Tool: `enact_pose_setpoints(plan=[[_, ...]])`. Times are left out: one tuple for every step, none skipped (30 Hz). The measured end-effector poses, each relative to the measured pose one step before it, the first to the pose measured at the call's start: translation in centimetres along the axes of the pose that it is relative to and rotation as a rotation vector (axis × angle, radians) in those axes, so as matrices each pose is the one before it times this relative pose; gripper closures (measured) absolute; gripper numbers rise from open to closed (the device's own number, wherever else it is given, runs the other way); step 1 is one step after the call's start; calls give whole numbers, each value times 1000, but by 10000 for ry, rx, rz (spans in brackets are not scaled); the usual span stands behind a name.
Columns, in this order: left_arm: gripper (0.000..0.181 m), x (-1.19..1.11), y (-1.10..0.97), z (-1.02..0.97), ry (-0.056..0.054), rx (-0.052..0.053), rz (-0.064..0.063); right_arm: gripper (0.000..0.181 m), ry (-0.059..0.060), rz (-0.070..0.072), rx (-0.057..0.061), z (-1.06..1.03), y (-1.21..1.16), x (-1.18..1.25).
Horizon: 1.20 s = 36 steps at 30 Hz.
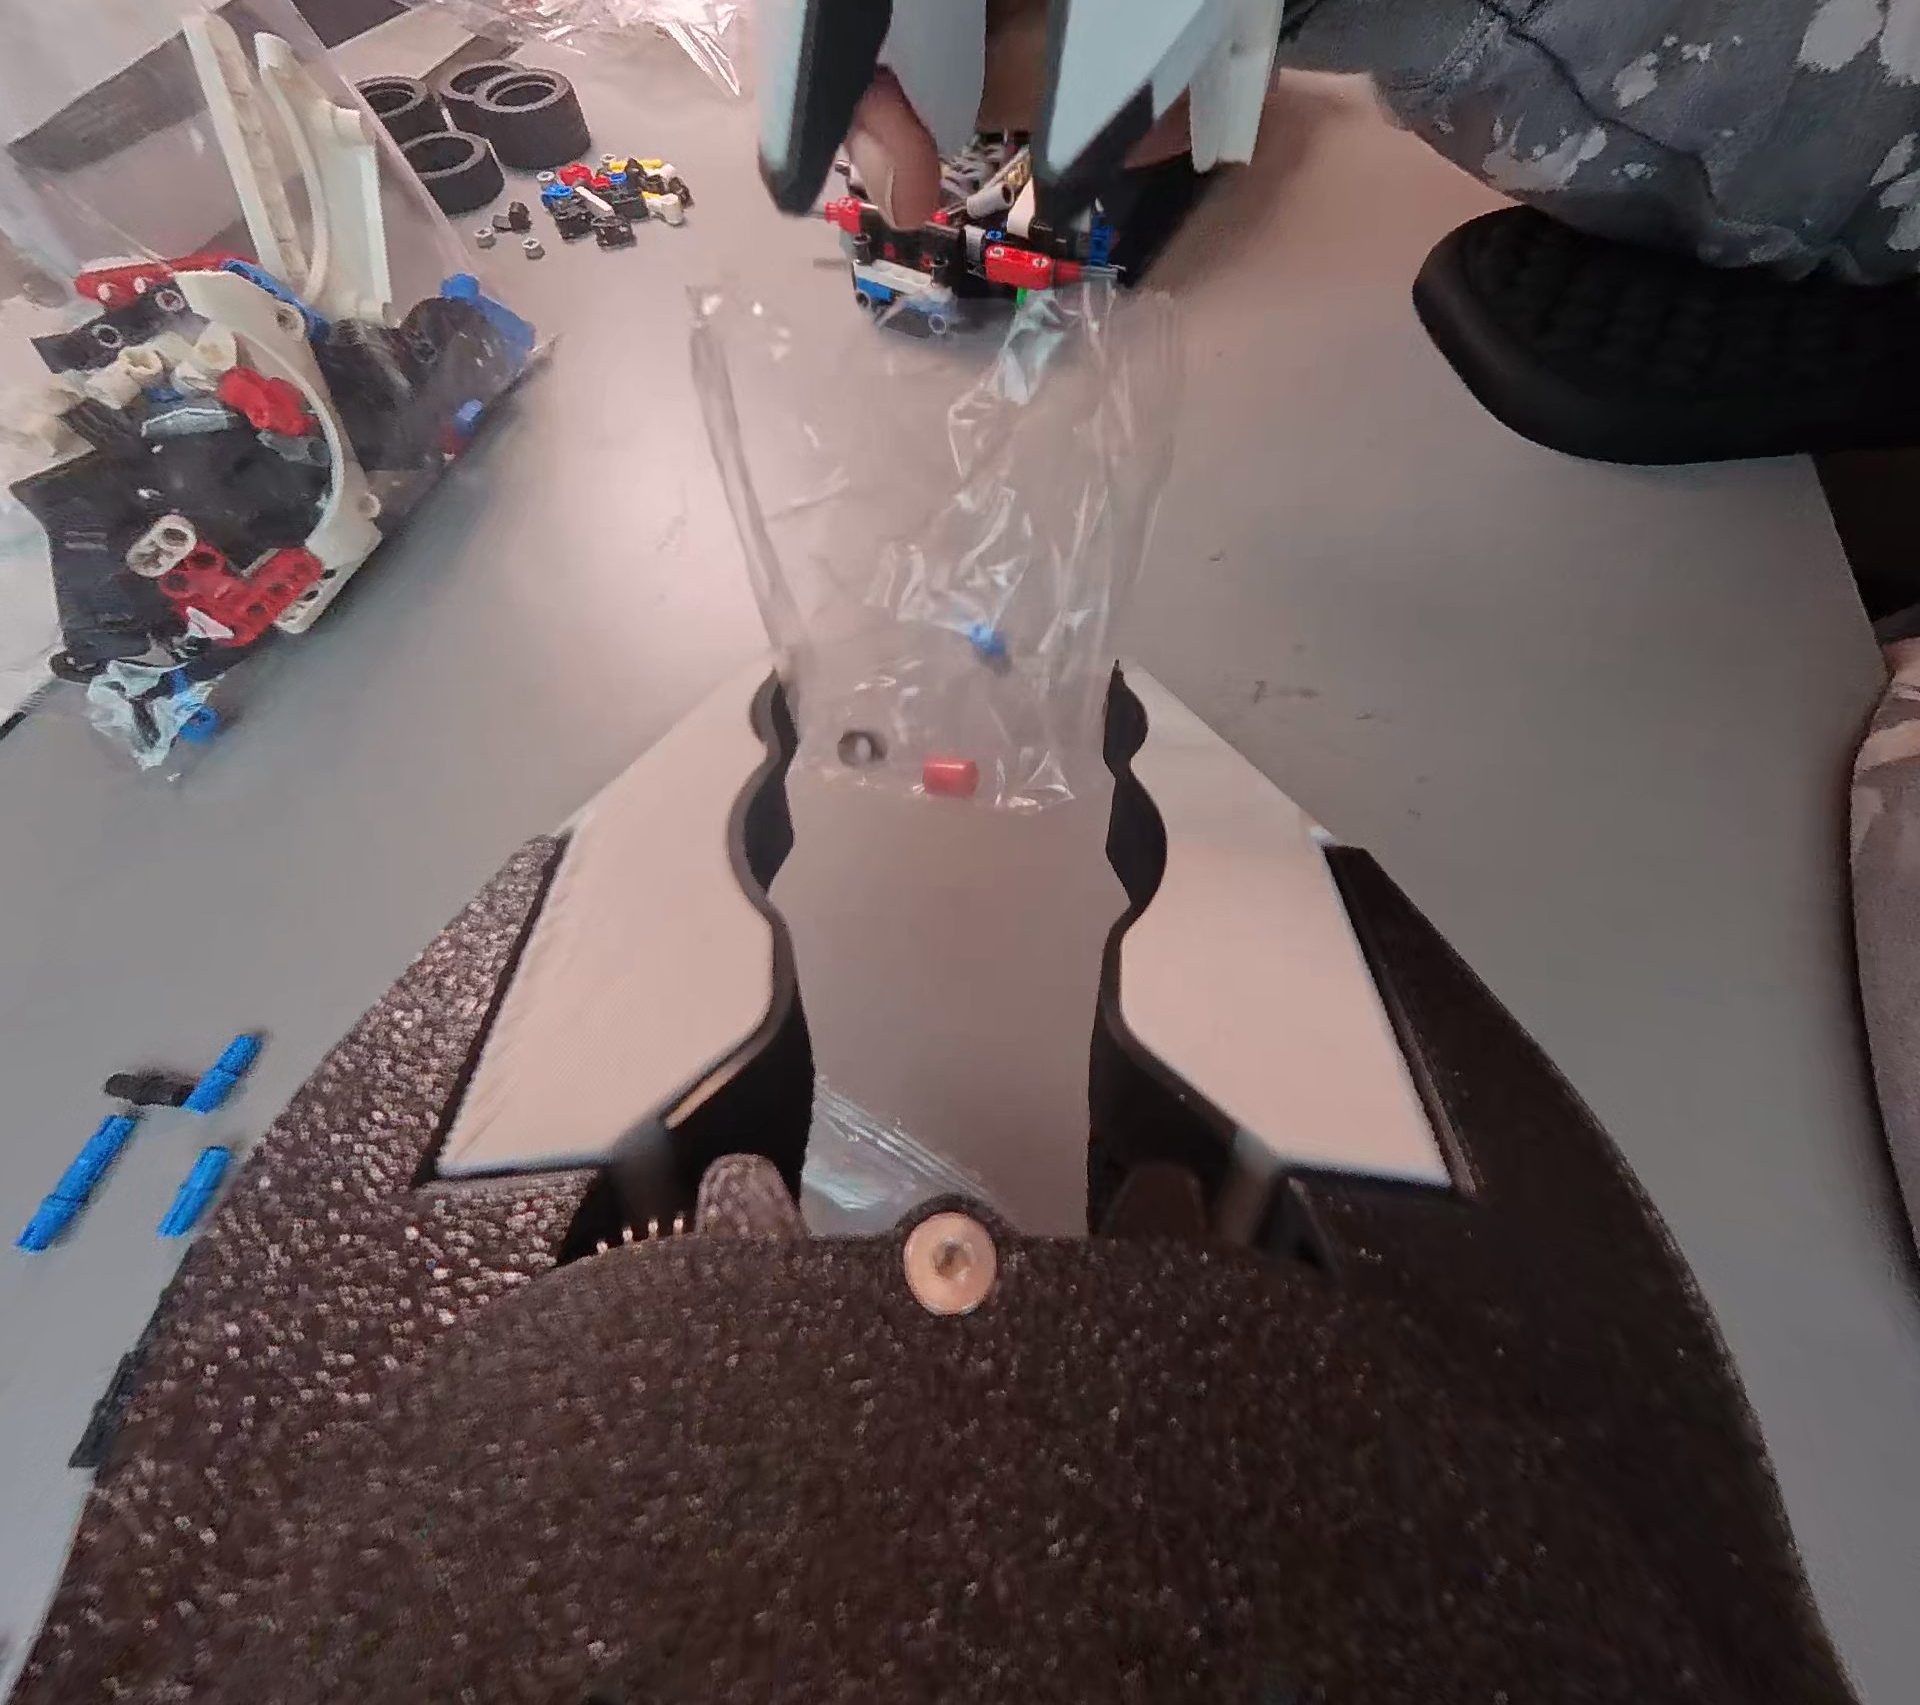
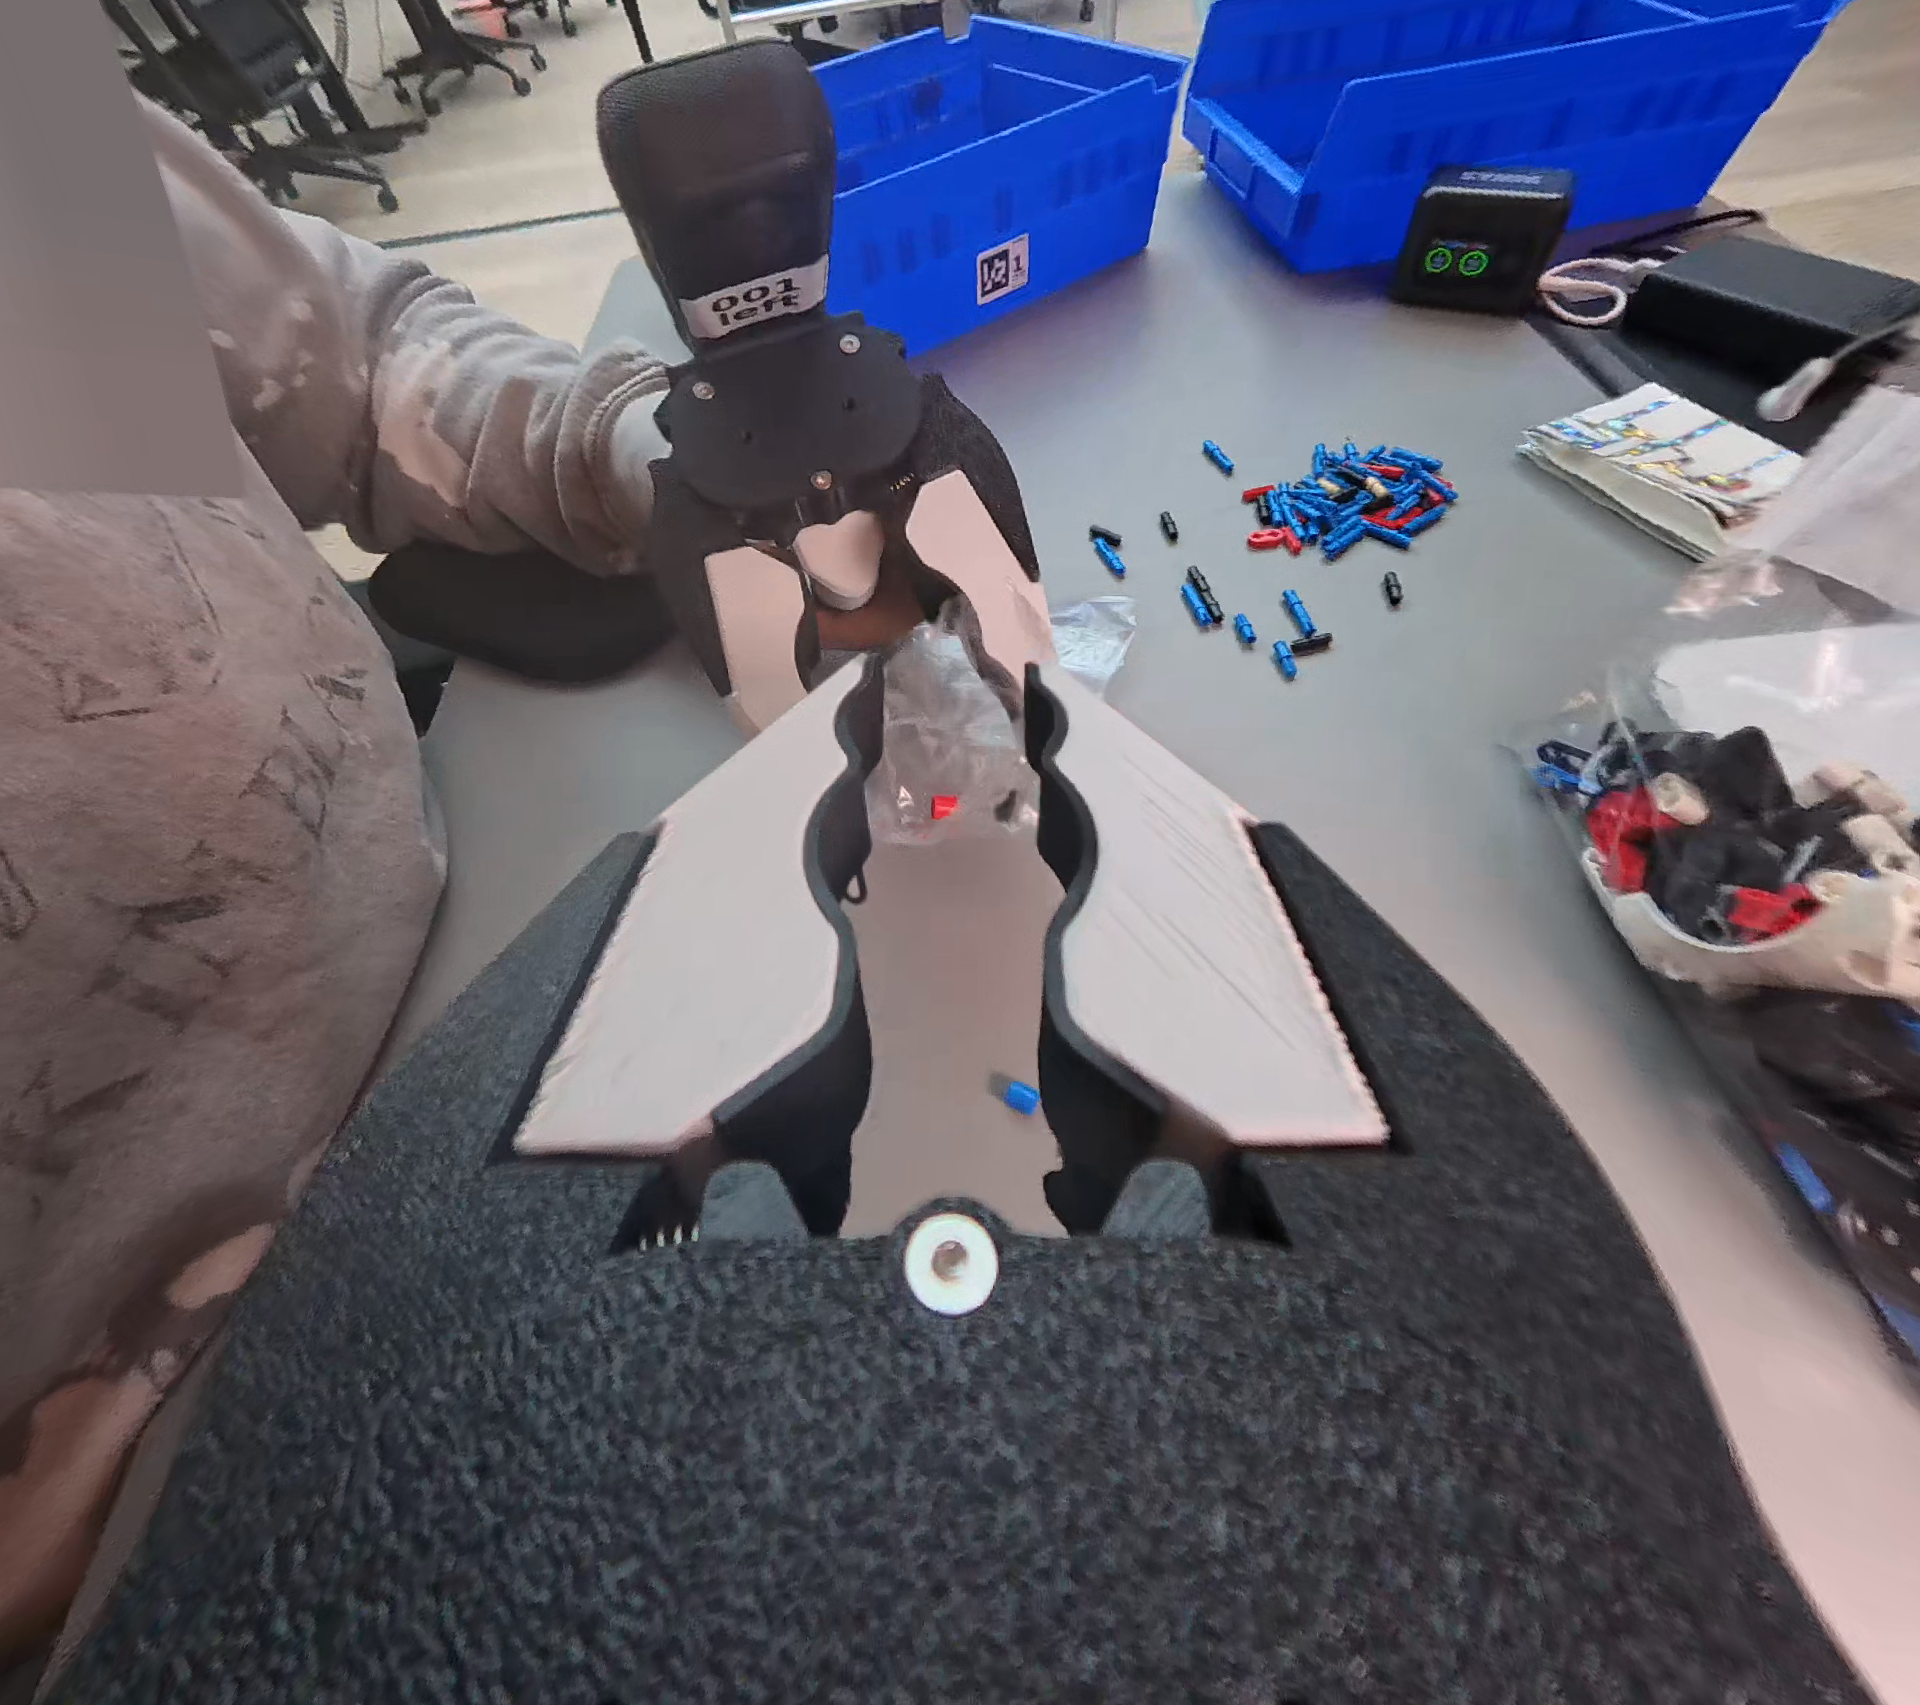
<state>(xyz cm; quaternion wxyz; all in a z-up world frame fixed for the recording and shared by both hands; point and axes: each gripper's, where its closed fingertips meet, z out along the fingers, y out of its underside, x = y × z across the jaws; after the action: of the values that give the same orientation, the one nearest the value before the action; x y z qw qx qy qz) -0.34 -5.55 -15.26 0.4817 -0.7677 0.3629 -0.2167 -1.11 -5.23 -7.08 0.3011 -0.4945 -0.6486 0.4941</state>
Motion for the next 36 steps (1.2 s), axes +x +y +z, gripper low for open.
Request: enact_pose_setpoints(plan=[[123, -379, 94, -98, -171, -53, 16, 156, 242, 7, -97, -665, 252, 699], [123, -541, 192, -122, -244, -103, 40, 158, 349, -27, -270, -637, 661, 941], [123, -617, 195, -148, -267, -90, 65, 159, 285, -19, -582, -415, 1288, 813], [123, -610, 144, -154, -249, -51, 57, 159, 159, -20, -1129, 6, 2202, 492], [123, -519, 91, -136, -205, -35, 9, 159, 221, -189, -1250, 508, 2414, 341], [123, -449, 59, -99, -166, -29, -27, 158, 186, -300, -890, 933, 1809, -18], [123, -323, 30, -56, -134, -7, -31, 158, -238, -201, -632, 1125, 1195, -847], [123, -194, 19, -10, -91, -5, -26, 158, -195, -149, -482, 1088, 755, -774], [123, -135, 78, 31, -92, -35, -13, 157, 120, -186, -474, 875, 629, -154], [123, -121, 157, 59, -115, -81, 25, 157, 272, -133, -497, 635, 632, 240], [123, -77, 177, 67, -102, -114, 71, 158, 74, -63, -320, 452, 423, 44], [123, -40, 129, 59, -97, -93, 98, 160, 13, 26, -164, 340, 213, -39], [123, -23, 53, 29, -90, -62, 97, 165, -109, 80, 62, 66, -146, -209], [123, 9, 17, 20, -64, -44, 78, 168, -33, 23, -80, 69, 71, -151], [123, 44, 8, 26, -28, -33, 51, 172, 33, -59, 26, 15, -45, -67], [123, 55, 39, 34, -12, -30, 31, 173, -16, -14, 35, 10, -30, -71], [123, 59, 54, 59, -8, -36, 32, 173, -42, 6, 50, -10, 8, -8], [123, 60, 98, 76, -8, -59, 47, 173, -68, 33, 65, -37, 17, 50], [123, 76, 129, 91, -4, -82, 61, 173, 13, -7, 165, -181, -104, 240], [123, 80, 156, 106, 3, -95, 57, 173, 11, 73, 580, -642, -743, 359], [123, 77, 133, 112, -5, -78, 54, 174, 68, 239, 992, -1224, -1537, 585], [123, 98, 98, 104, 7, -64, 52, 174, 260, 171, 1423, -1687, -2463, 798], [123, 120, 48, 108, 17, -52, 34, 174, 191, 149, 1670, -1778, -3094, 502], [123, 122, -63, 109, 22, -8, 6, 174, -212, 141, 1357, -1329, -2856, -353], [123, 177, -246, 110, 55, 73, -22, 174, -144, -23, 821, -648, -2065, -531], [123, 240, -395, 106, 92, 126, -10, 174, 247, -286, 200, -21, -895, -134], [123, 257, -515, 126, 91, 155, 32, 173, 201, -481, -332, 429, 219, -252], [123, 230, -610, 131, 73, 176, 48, 173, 38, -453, -474, 663, 714, -472], [123, 202, -664, 133, 63, 193, 16, 173, 115, -294, -357, 703, 755, -228], [123, 179, -694, 101, 74, 215, -53, 168, -15, -126, -179, 541, 558, -236], [123, 156, -625, 96, 80, 190, -100, 164, -130, 68, 123, 208, 22, -199], [123, 114, -506, 91, 57, 148, -87, 159, -43, 181, 359, -205, -519, 140], [123, 54, -475, 57, 20, 166, -47, 155, -16, 205, 463, -548, -912, 335], [123, 17, -499, 37, 21, 180, -14, 153, 46, 193, 564, -793, -1228, 521], [123, -90, -456, 63, 14, 133, 5, 153, 184, 165, 693, -999, -1548, 825], [124, -308, -400, 78, -50, 86, -14, 153, 287, 162, 657, -1091, -1595, 1129]])
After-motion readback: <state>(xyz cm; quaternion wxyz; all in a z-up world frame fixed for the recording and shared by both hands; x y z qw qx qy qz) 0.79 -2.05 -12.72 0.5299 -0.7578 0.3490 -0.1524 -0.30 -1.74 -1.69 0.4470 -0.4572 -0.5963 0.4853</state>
